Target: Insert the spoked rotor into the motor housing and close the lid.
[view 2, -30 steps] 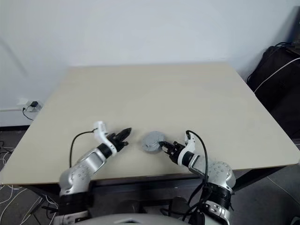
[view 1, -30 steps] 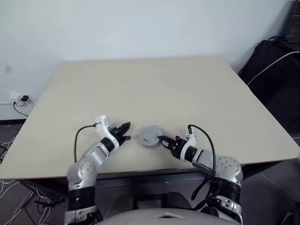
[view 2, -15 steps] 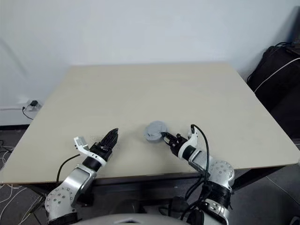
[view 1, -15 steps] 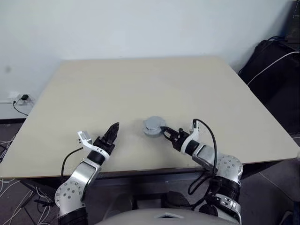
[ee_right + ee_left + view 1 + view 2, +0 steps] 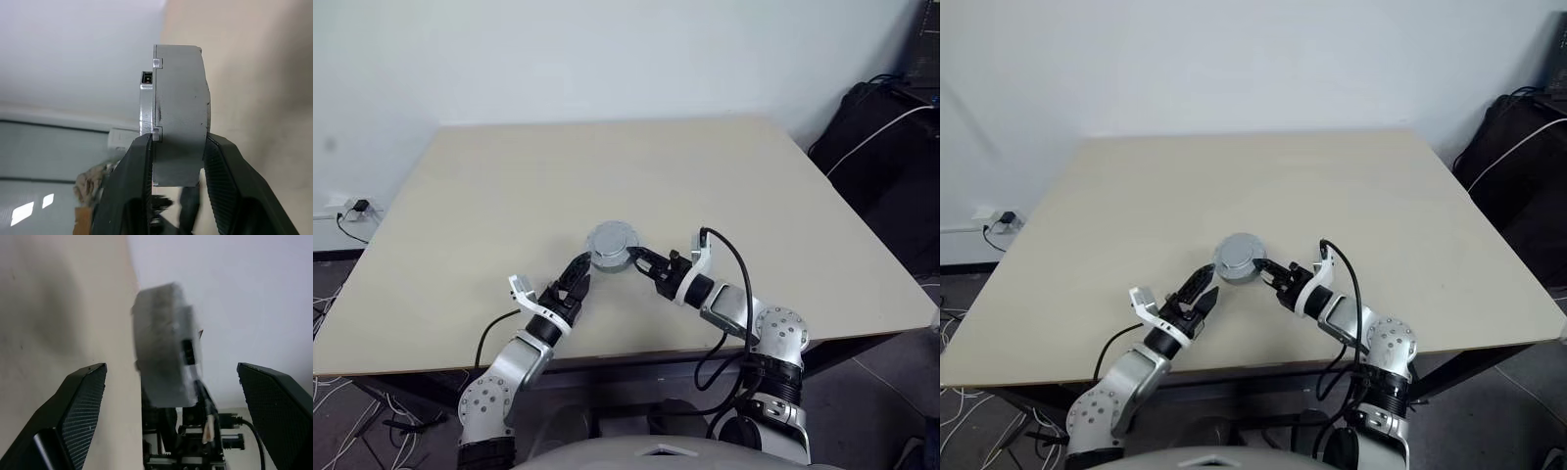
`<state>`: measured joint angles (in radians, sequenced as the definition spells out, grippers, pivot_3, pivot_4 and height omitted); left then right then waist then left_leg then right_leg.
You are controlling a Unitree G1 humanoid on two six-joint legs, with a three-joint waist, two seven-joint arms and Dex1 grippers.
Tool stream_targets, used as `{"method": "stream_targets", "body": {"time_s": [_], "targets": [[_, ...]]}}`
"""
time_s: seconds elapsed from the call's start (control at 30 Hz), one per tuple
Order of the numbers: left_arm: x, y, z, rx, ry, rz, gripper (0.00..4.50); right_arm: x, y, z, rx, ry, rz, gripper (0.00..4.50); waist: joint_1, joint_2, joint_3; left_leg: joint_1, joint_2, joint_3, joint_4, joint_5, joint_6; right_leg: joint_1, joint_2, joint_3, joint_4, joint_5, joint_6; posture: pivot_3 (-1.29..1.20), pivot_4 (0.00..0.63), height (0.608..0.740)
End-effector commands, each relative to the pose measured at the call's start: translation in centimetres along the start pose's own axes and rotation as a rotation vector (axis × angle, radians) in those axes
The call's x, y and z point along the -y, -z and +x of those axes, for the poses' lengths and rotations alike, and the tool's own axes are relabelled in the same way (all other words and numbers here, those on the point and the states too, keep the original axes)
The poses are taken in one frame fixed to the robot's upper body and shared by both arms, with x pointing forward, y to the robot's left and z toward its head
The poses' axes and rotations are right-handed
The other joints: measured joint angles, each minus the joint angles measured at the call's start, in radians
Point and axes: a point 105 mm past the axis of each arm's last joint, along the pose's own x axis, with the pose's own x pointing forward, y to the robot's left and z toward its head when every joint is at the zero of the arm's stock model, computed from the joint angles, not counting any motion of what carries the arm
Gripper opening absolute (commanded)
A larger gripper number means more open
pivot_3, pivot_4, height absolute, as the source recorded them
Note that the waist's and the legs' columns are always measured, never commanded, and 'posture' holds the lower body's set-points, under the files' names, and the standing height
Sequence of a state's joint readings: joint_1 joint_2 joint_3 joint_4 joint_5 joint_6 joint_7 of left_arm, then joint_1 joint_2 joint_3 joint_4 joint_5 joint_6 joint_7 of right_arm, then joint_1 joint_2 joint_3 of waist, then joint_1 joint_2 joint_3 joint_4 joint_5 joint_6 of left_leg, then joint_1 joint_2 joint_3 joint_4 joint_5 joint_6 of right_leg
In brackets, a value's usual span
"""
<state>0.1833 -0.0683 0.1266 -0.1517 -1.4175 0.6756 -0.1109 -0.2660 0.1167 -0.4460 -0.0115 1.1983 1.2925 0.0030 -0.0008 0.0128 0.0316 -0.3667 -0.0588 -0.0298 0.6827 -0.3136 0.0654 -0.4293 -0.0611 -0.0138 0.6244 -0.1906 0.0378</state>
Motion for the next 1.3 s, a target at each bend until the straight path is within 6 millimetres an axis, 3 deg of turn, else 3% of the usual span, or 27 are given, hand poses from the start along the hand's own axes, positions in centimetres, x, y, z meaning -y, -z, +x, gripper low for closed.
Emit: {"method": "stream_targets", "body": {"time_s": [0.03,0.33,0.43,0.6,0.7,1.03,1.2,1.3], "targets": [[1.3,2.3,1.2,0.024,0.096,-0.155,4.5,-3.1,1.8,0.5,-0.067,-0.147,-0.015,1.2,-0.001,0.0,0.0,0.0,0.0,0.0,0.0,0.0,0.0,0.0,0.0,0.0,0.0,0.0,0.0,0.0,0.0,0.74],[1.3,2.4,1.4,0.028,0.113,-0.16,4.5,-3.1,3.3,-0.3,-0.132,-0.147,-0.007,1.2,-0.002,0.0,0.0,0.001,0.0,0.001,0.0,0.0,0.001,0.001,0.0,0.0,0.0,0.0,0.0,0.0,0.0,0.74],[1.3,2.4,1.4,0.027,0.117,-0.157,3.9,-2.8,3.2,-0.5,-0.124,-0.114,-0.015,1.2,-0.006,0.0,0.0,0.001,0.0,0.001,0.0,0.0,0.001,0.001,0.0,0.001,0.0,0.0,0.0,0.0,0.0,0.74],[1.4,2.4,1.4,0.021,0.117,-0.149,2.3,-1.7,2.6,-0.5,-0.087,-0.008,-0.101,1.2,-0.009,-0.001,0.0,0.002,0.0,0.002,0.001,0.0,0.001,0.001,0.0,0.0,0.0,0.0,0.001,0.0,0.0,0.74],[1.2,2.0,1.4,0.043,0.096,-0.128,2.23,-0.5,1.9,-0.8,-0.065,0.095,-0.195,1.2,-0.009,-0.001,0.0,0.002,0.0,0.002,0.001,0.0,0.002,0.002,0.001,0.0,0.0,0.0,0.001,0.0,0.0,0.74],[0.3,-0.8,2.3,0.129,0.0,-0.043,2.11,1.3,-0.9,-3.2,0.082,0.31,-0.81,4.49,-0.004,-0.004,0.001,0.003,0.0,0.005,0.001,0.0,0.002,0.002,0.001,0.001,0.0,-0.002,0.005,0.0,0.0,0.74],[-0.5,-3.3,3.6,0.178,-0.064,-0.003,2.11,2.4,-0.5,-4.2,0.057,0.367,-1.138,4.5,0.008,-0.007,0.002,0.004,0.0,0.005,0.003,0.001,0.001,0.004,0.001,0.0,0.0,-0.002,0.007,0.0,0.0,0.74],[-0.9,-5.8,5.3,0.219,-0.109,0.041,2.11,4.0,-0.3,-5.1,0.058,0.437,-1.223,4.5,0.022,-0.011,0.002,0.005,0.0,0.005,0.003,0.001,0.0,0.005,0.001,0.0,0.001,-0.002,0.007,0.0,0.0,0.74]]}}
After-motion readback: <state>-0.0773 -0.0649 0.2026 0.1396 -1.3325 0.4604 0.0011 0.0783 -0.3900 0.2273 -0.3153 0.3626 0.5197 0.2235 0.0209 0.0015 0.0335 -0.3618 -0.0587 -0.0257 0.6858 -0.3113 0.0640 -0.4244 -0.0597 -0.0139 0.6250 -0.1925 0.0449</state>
